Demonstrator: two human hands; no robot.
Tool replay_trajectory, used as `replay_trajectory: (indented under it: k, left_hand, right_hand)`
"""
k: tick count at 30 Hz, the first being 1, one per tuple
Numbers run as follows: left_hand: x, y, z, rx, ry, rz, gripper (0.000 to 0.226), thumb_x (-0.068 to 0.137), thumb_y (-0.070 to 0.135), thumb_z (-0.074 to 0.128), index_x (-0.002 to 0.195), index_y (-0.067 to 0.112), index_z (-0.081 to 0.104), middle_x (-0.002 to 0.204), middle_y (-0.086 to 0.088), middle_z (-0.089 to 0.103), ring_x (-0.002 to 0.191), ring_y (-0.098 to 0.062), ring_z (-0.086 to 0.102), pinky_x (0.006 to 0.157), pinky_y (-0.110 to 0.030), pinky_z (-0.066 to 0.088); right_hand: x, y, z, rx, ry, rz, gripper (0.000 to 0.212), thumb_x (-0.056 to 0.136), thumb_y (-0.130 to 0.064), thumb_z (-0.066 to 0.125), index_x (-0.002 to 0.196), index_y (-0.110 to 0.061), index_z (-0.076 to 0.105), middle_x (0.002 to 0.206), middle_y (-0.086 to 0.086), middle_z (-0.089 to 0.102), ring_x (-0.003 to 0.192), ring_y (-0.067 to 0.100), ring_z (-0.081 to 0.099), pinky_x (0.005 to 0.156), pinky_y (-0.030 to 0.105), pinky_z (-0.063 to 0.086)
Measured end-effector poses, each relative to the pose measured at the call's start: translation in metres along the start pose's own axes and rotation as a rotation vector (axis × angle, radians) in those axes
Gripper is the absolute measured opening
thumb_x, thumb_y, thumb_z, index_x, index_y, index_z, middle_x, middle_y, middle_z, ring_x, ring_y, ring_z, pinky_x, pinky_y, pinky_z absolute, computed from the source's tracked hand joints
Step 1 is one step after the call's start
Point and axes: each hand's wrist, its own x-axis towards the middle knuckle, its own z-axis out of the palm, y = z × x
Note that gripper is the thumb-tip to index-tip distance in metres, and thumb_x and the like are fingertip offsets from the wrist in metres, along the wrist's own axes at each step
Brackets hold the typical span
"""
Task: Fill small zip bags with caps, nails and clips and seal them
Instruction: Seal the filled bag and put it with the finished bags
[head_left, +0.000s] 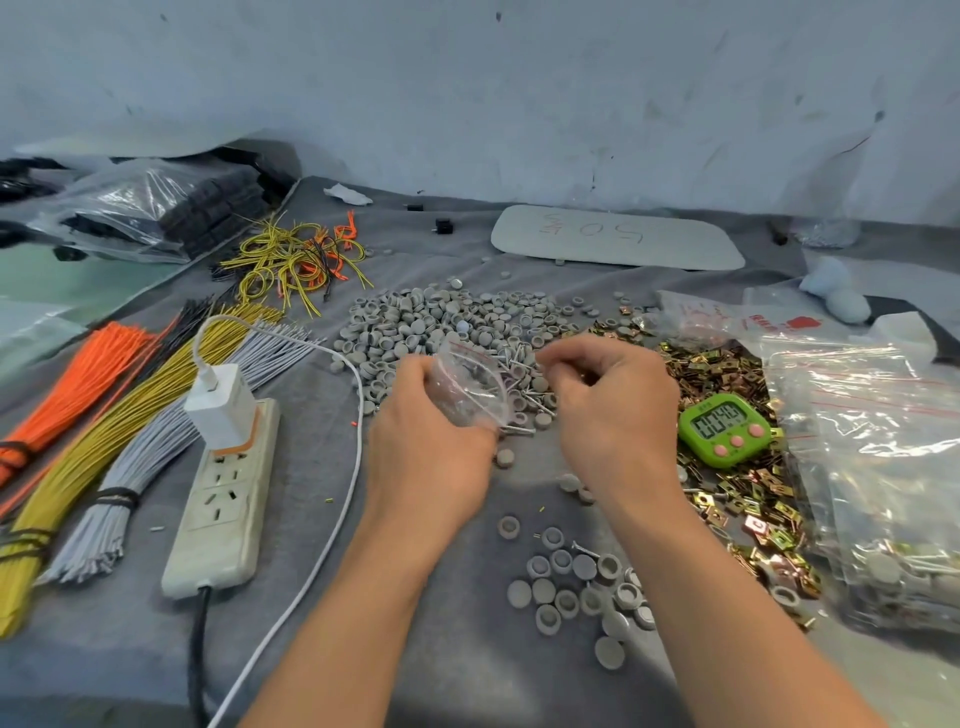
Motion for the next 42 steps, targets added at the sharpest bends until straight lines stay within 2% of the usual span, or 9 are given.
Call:
replay_trajectory:
  k: [3, 6, 12, 17, 22, 26, 31, 37, 42]
  left_hand:
    - [0.001, -0.002, -0.007, -0.054, 0.175, -0.008, 0.038, 0.077, 0.027, 0.077, 0.1, 0.037, 0.049, 0.093, 0.017, 0.058, 0.093, -0.017, 0.058, 0.078, -0.04, 0.046]
    - [0.002, -0.007, -0.012, -0.069, 0.244, -0.004, 0.038, 0.076, 0.031, 0.075, 0.099, 0.039, 0.047, 0.089, 0.021, 0.054, 0.092, -0.016, 0.055, 0.072, -0.034, 0.037]
    - [0.007, -0.01, -0.013, -0.025, 0.197, -0.01, 0.047, 0.074, 0.028, 0.076, 0.106, 0.042, 0.045, 0.089, 0.027, 0.05, 0.091, -0.011, 0.05, 0.073, -0.03, 0.034]
    - [0.009, -0.014, -0.017, -0.043, 0.199, -0.035, 0.043, 0.078, 0.029, 0.076, 0.103, 0.044, 0.045, 0.084, 0.027, 0.048, 0.077, 0.002, 0.045, 0.062, -0.012, 0.025]
    - [0.008, -0.01, -0.019, -0.027, 0.166, -0.021, 0.045, 0.078, 0.031, 0.076, 0.106, 0.044, 0.044, 0.084, 0.027, 0.047, 0.086, -0.009, 0.047, 0.073, -0.03, 0.033]
    - [0.007, -0.013, -0.019, 0.036, 0.119, 0.017, 0.042, 0.079, 0.029, 0.076, 0.108, 0.04, 0.048, 0.086, 0.022, 0.051, 0.092, -0.015, 0.052, 0.076, -0.034, 0.036]
    - [0.0, -0.009, -0.012, 0.209, -0.055, 0.163, 0.066, 0.075, 0.025, 0.081, 0.129, 0.037, 0.044, 0.092, 0.018, 0.05, 0.098, -0.022, 0.057, 0.081, -0.038, 0.044]
    - [-0.007, -0.006, -0.001, 0.163, -0.331, 0.226, 0.06, 0.071, 0.021, 0.078, 0.111, 0.053, 0.047, 0.09, 0.018, 0.063, 0.08, 0.0, 0.057, 0.06, -0.022, 0.04]
    - [-0.004, -0.007, -0.001, 0.107, -0.31, 0.205, 0.051, 0.074, 0.021, 0.079, 0.106, 0.047, 0.049, 0.088, 0.023, 0.064, 0.082, 0.009, 0.057, 0.059, -0.01, 0.039]
  right_hand:
    - [-0.004, 0.01, 0.018, -0.312, -0.36, -0.021, 0.037, 0.099, -0.01, 0.06, 0.127, -0.032, 0.072, 0.124, -0.003, 0.073, 0.11, 0.018, 0.068, 0.096, 0.028, 0.052]
    - [-0.011, 0.011, 0.037, -0.557, -0.647, -0.21, 0.045, 0.094, -0.013, 0.059, 0.135, -0.03, 0.063, 0.126, 0.007, 0.065, 0.116, 0.035, 0.058, 0.095, 0.038, 0.051]
    - [-0.007, 0.009, 0.037, -0.6, -0.539, -0.195, 0.03, 0.08, -0.001, 0.065, 0.092, -0.024, 0.077, 0.094, 0.004, 0.069, 0.09, 0.032, 0.068, 0.074, 0.033, 0.055]
    - [-0.015, 0.007, 0.041, -0.66, -0.486, -0.257, 0.018, 0.084, -0.002, 0.065, 0.09, -0.018, 0.071, 0.08, 0.002, 0.057, 0.083, 0.035, 0.065, 0.066, 0.035, 0.046]
    - [-0.02, -0.001, 0.041, -0.733, -0.465, -0.291, 0.023, 0.079, -0.002, 0.073, 0.092, -0.02, 0.069, 0.083, 0.0, 0.054, 0.088, 0.034, 0.066, 0.066, 0.036, 0.038]
    - [-0.018, 0.004, 0.034, -0.55, -0.379, -0.198, 0.015, 0.093, -0.014, 0.063, 0.091, -0.027, 0.07, 0.09, -0.006, 0.065, 0.089, 0.023, 0.065, 0.07, 0.033, 0.043]
    - [-0.011, 0.003, 0.014, -0.033, -0.111, -0.133, 0.018, 0.096, -0.021, 0.066, 0.08, -0.029, 0.067, 0.07, -0.014, 0.068, 0.068, 0.003, 0.063, 0.059, 0.02, 0.047]
    - [-0.013, 0.0, 0.002, -0.008, -0.287, -0.181, 0.022, 0.084, -0.015, 0.08, 0.075, -0.035, 0.082, 0.072, -0.021, 0.074, 0.069, -0.002, 0.069, 0.063, 0.015, 0.053]
    - [-0.006, 0.0, -0.004, 0.154, -0.481, -0.079, 0.02, 0.083, -0.009, 0.079, 0.084, -0.027, 0.086, 0.083, -0.016, 0.079, 0.065, -0.007, 0.068, 0.061, 0.011, 0.05]
